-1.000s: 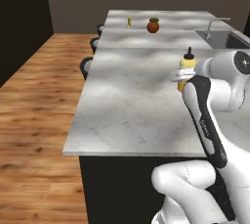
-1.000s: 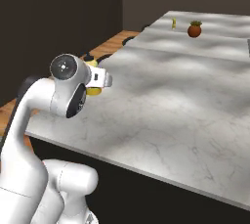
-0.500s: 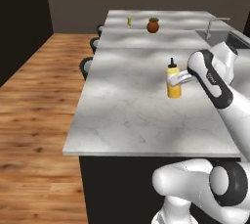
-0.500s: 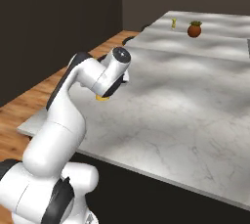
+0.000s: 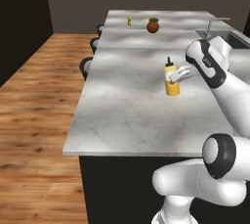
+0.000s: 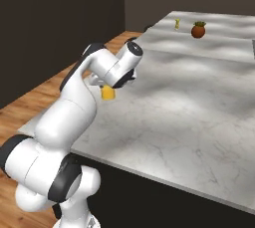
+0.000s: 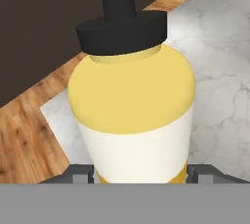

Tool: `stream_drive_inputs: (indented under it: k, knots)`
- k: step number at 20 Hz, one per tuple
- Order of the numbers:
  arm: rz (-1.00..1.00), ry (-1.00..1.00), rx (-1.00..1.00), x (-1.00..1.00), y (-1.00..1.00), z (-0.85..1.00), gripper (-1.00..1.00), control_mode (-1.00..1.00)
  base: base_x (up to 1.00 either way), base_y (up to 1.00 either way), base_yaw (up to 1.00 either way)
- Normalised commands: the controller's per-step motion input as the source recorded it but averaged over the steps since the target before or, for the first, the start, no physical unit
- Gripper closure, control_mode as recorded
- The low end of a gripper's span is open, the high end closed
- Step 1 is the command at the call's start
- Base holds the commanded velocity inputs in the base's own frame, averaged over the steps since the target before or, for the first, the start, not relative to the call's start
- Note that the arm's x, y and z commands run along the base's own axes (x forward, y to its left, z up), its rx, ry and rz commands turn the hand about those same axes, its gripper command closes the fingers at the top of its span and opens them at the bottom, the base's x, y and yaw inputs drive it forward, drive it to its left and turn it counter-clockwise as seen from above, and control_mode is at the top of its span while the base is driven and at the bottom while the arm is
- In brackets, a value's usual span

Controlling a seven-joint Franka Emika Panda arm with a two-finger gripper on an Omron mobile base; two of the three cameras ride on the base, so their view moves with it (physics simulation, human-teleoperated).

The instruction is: The dining table condiment station is running low on mustard. Refill the condiment station by opening the cabinet and taking the mustard from the cabinet and placing it on the dining table.

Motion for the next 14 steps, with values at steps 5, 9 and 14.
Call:
stream_drive_inputs:
  k: [5, 9, 14]
  knots:
    - [0.09, 0.00, 0.00, 0.18, 0.00, -0.37, 1.00, -1.00, 0.00, 0.00, 0.00]
    - [0.13, 0.00, 0.00, 0.02, 0.00, -0.46, 1.00, -1.00, 0.00, 0.00, 0.00]
    - [0.10, -0.08, 0.05, 0.06, 0.00, -0.38, 1.00, -1.00, 0.00, 0.00, 0.00]
